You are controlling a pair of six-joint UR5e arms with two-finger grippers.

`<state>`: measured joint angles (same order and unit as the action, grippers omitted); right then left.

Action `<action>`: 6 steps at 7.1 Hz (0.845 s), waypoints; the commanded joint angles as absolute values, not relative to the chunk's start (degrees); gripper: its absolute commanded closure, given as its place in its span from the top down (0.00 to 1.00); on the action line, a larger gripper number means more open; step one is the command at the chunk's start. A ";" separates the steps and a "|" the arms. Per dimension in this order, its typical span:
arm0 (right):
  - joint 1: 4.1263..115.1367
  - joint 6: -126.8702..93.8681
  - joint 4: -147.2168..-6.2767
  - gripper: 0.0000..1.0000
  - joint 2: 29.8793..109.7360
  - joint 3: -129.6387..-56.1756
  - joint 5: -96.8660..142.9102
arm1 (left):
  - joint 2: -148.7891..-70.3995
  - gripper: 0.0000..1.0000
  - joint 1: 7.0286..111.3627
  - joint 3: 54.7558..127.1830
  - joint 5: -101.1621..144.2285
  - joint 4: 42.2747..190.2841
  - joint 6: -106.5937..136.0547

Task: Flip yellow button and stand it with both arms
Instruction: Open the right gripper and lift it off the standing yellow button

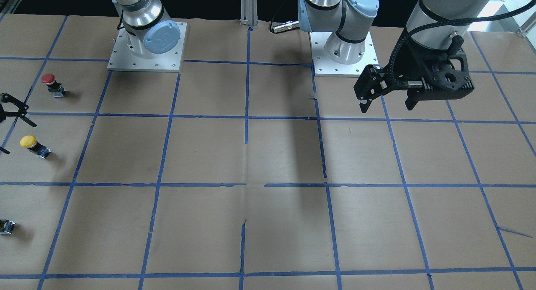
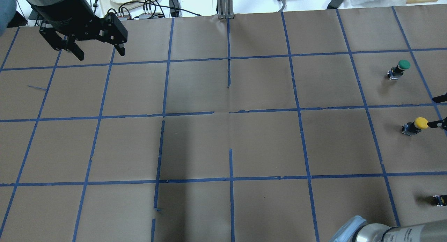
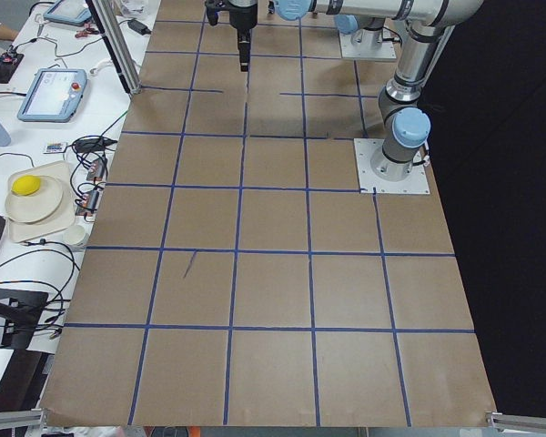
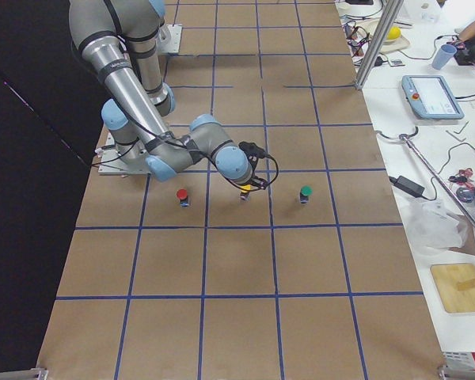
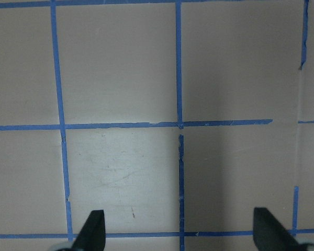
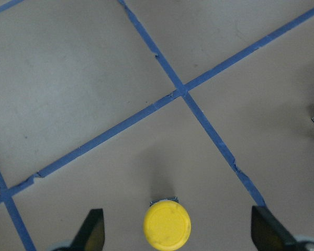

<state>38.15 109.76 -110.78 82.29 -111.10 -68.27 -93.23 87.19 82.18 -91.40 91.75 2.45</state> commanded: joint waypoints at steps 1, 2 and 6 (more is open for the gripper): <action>40.76 90.26 -110.48 0.99 91.01 -110.57 -71.17 | -93.34 1.00 87.19 82.53 -91.76 91.41 1.77; 41.74 81.48 -109.96 0.99 95.84 -110.22 -75.54 | -93.25 1.00 87.19 82.79 -91.84 91.58 0.97; 45.50 46.38 -93.62 1.00 108.18 -108.46 -77.96 | -92.11 1.00 86.22 84.20 -92.11 91.93 -4.57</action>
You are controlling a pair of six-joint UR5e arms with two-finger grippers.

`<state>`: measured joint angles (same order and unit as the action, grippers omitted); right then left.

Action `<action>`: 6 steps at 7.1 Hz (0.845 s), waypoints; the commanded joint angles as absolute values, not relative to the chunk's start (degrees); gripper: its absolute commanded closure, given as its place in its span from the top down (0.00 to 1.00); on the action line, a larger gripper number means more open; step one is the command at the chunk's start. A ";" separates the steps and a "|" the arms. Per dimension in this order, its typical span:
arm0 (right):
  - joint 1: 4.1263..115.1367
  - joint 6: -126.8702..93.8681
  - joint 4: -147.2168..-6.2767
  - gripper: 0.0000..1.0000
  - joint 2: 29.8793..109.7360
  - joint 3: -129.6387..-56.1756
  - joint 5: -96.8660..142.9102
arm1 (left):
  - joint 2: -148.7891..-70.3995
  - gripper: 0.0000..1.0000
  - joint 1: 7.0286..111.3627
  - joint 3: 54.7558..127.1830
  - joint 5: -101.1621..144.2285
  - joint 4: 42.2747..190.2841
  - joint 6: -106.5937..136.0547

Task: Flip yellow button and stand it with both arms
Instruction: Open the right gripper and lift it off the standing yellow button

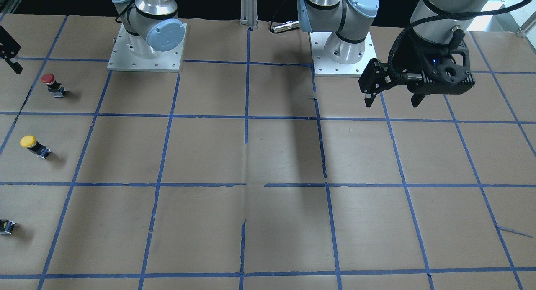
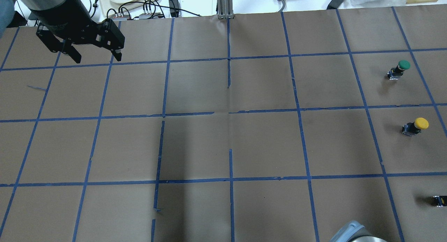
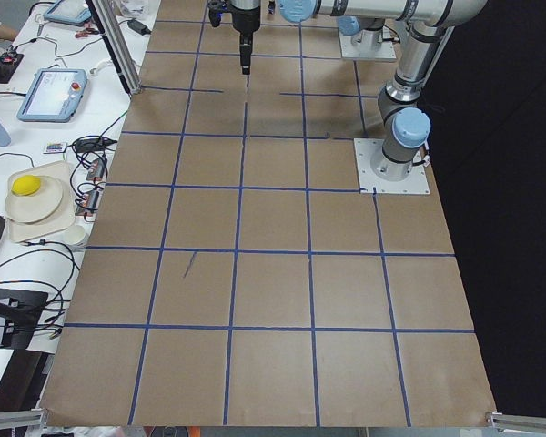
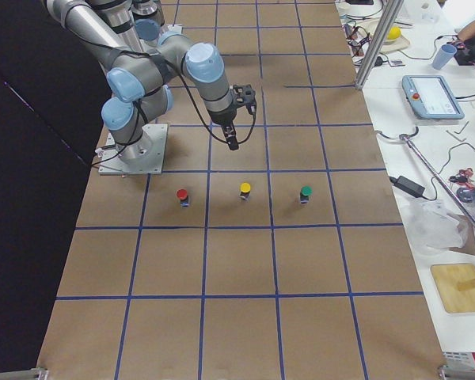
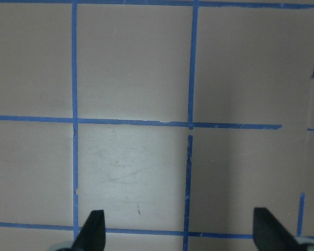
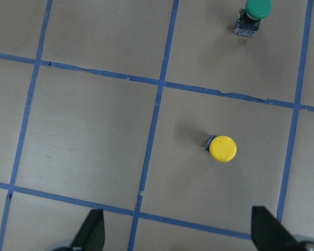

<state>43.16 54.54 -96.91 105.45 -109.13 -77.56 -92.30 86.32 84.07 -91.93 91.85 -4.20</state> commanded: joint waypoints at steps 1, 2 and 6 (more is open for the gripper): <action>48.75 39.53 -93.60 1.00 108.11 -108.46 -78.57 | -92.20 1.00 86.22 83.85 -91.94 91.85 -4.66; 52.96 31.37 -93.60 1.00 108.11 -108.20 -78.75 | -92.28 1.00 86.22 84.02 -91.76 91.50 -4.66; 63.26 17.78 -93.60 1.00 105.05 -104.17 -80.51 | -91.85 1.00 85.87 83.93 -92.10 91.59 -3.96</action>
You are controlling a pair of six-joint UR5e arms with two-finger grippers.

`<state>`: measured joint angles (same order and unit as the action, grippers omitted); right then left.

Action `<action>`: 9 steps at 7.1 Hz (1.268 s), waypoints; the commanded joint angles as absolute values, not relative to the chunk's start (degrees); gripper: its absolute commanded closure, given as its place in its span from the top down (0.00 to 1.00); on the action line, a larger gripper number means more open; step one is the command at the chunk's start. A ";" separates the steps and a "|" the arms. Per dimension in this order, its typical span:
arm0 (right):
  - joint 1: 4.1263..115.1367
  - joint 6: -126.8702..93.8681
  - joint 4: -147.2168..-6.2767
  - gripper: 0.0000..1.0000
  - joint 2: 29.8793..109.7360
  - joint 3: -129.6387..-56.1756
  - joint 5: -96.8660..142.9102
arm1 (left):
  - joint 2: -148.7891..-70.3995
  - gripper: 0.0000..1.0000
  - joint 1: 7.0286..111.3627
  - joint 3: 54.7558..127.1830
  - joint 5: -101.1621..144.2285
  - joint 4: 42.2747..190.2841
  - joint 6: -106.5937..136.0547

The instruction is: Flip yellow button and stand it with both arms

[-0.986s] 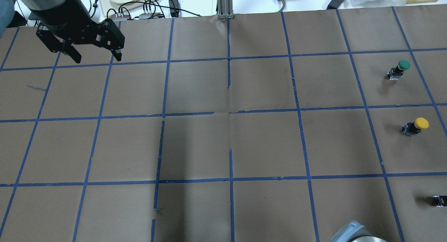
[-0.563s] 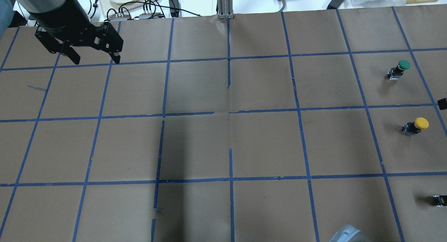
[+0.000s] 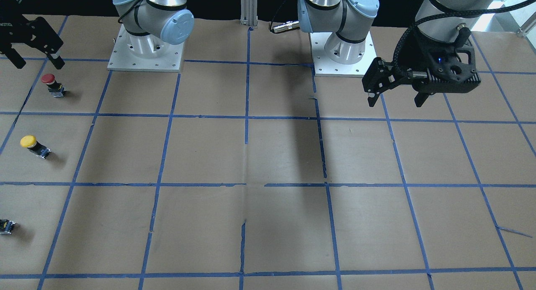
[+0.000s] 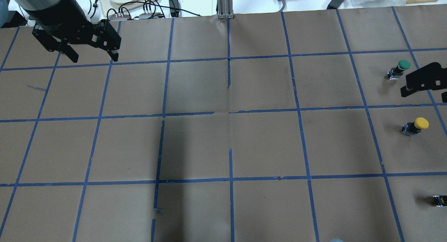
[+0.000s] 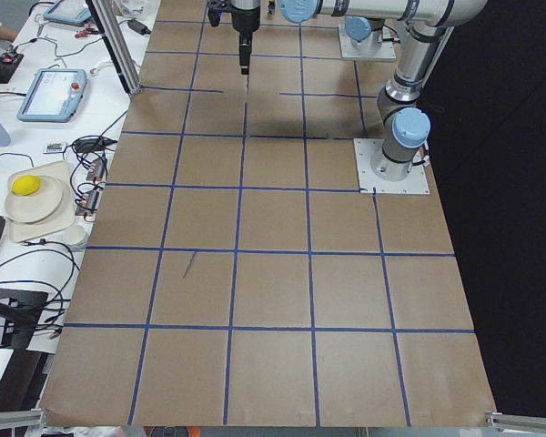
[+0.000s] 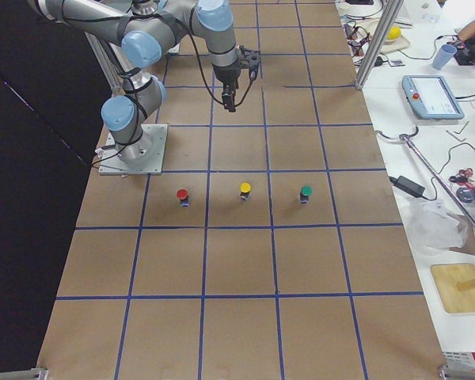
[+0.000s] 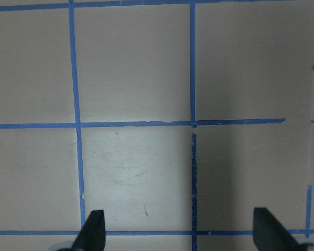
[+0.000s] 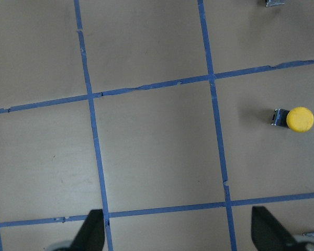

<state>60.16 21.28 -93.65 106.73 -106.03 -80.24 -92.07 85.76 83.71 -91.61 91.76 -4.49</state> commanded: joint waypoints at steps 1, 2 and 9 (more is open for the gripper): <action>67.20 14.62 -93.34 1.00 102.51 -101.19 -83.90 | -92.11 1.00 85.78 83.24 -92.20 91.50 -3.96; 72.80 10.24 -92.47 1.00 99.35 -97.42 -87.07 | -91.85 1.00 85.78 84.02 -92.02 91.76 -3.52; 89.74 -7.73 -87.64 1.00 95.09 -95.89 -89.98 | -92.64 1.00 85.61 83.85 -91.93 91.49 -0.18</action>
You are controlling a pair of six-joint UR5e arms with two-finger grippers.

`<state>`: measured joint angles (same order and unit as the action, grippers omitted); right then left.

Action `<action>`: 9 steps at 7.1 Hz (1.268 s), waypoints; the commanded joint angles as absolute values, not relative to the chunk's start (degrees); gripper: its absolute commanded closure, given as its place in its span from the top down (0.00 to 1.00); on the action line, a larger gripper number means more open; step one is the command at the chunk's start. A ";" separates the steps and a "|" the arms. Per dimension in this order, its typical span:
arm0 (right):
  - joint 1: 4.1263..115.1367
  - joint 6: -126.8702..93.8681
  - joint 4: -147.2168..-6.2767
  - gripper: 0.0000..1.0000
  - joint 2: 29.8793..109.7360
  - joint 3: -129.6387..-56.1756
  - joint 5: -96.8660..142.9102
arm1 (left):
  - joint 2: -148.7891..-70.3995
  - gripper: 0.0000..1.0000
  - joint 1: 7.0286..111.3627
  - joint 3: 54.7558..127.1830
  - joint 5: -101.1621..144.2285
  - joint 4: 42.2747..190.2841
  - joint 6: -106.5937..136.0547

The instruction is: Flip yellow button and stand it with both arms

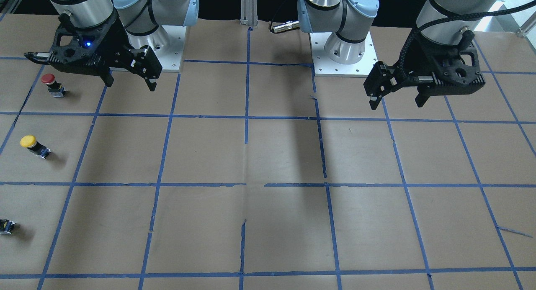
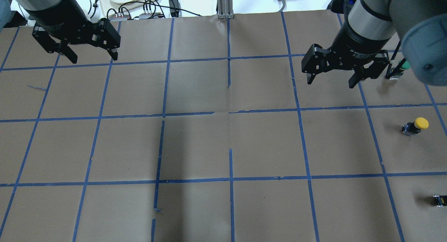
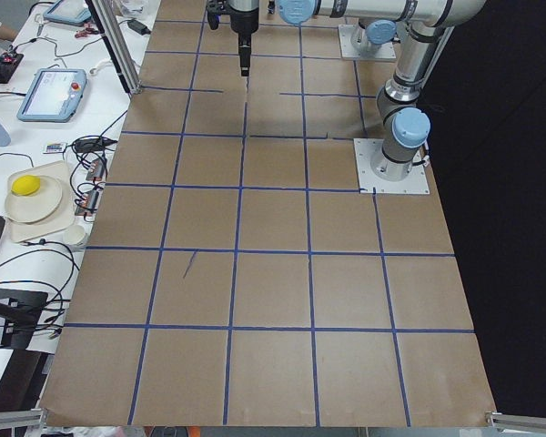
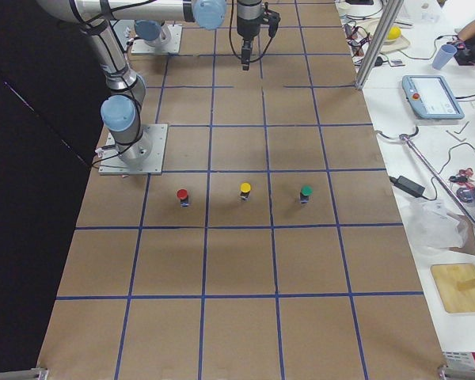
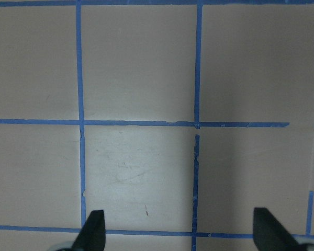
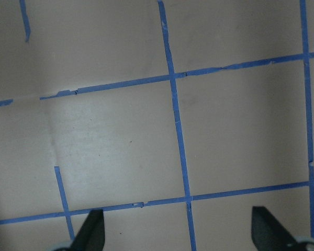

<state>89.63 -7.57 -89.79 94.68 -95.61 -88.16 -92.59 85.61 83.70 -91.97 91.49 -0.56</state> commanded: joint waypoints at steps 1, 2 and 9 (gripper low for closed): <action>89.65 -7.39 -87.80 1.00 95.18 -95.63 -93.05 | -92.64 1.00 85.61 83.93 -91.93 91.49 -0.18; 89.13 -7.38 -87.72 1.00 95.19 -95.54 -93.51 | -92.64 1.00 85.61 83.94 -91.93 91.49 -0.18; 89.65 -8.00 -87.89 1.00 96.24 -94.57 -90.88 | -92.46 1.00 85.61 84.29 -92.02 91.49 -0.70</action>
<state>89.62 -8.03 -87.82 95.95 -94.52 -90.97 -92.46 85.62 84.28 -92.02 91.49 -0.64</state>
